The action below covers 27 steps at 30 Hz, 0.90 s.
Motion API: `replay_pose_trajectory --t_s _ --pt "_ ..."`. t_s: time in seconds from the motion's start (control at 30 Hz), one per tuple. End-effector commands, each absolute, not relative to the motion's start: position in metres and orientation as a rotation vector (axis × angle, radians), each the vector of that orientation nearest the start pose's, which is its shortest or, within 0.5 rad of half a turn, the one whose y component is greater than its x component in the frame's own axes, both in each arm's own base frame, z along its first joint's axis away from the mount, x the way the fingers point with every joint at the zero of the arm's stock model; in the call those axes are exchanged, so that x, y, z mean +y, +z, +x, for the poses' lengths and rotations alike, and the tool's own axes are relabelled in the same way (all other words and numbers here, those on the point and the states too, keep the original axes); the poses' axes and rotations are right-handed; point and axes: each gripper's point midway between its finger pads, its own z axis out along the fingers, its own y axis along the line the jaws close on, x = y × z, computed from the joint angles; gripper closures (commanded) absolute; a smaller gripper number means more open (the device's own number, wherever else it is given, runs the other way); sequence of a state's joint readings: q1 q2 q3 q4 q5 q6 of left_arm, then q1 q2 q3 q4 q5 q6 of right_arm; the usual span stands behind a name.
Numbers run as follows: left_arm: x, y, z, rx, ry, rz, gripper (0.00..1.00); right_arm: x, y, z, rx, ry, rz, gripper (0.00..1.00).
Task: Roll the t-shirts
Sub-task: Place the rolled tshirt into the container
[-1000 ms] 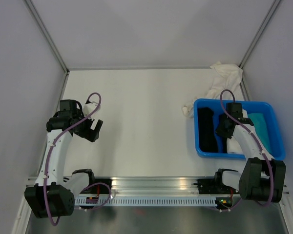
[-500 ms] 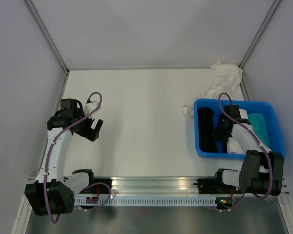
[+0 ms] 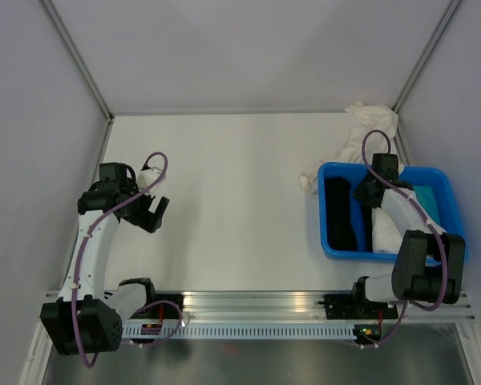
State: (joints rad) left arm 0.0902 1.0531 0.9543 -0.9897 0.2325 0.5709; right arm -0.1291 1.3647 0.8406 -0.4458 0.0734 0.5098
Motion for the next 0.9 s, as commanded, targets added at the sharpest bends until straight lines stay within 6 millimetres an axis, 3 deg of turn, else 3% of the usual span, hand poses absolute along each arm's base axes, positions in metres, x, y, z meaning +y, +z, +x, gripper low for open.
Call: replay_pose_trajectory --t_s 0.0,0.23,0.43,0.53,0.67,0.7,0.77,0.8,0.83,0.87 --pt "0.009 0.151 0.229 2.483 -0.019 0.709 0.00 -0.043 0.082 0.364 2.242 0.085 0.861 1.00" --pt "0.013 0.154 0.228 2.507 0.008 0.675 0.00 -0.036 0.064 0.399 2.208 0.172 0.877 1.00" --pt "0.012 0.157 0.226 2.513 0.001 0.652 0.00 -0.033 0.060 0.410 2.187 0.209 0.839 1.00" --pt "0.012 0.157 0.224 2.523 -0.001 0.646 0.00 -0.032 0.065 0.413 2.178 0.216 0.799 1.00" --pt "0.013 0.159 0.223 2.516 0.006 0.640 0.00 -0.043 0.089 0.402 2.185 0.124 0.777 0.99" --pt "0.012 0.160 0.222 2.512 0.005 0.636 0.00 -0.048 0.115 0.401 2.138 0.101 0.749 0.96" --pt "0.011 0.160 0.222 2.509 -0.004 0.626 0.00 -0.057 0.134 0.386 2.139 0.019 0.748 0.90" --pt "0.009 0.157 0.221 2.512 -0.021 0.628 0.00 -0.058 0.158 0.381 2.103 0.011 0.727 0.69" --pt "0.008 0.156 0.223 2.506 -0.025 0.614 0.00 -0.061 0.173 0.377 2.086 -0.012 0.708 0.55" --pt "0.008 0.155 0.224 2.505 -0.026 0.604 0.00 -0.065 0.177 0.365 2.106 -0.051 0.728 0.44"
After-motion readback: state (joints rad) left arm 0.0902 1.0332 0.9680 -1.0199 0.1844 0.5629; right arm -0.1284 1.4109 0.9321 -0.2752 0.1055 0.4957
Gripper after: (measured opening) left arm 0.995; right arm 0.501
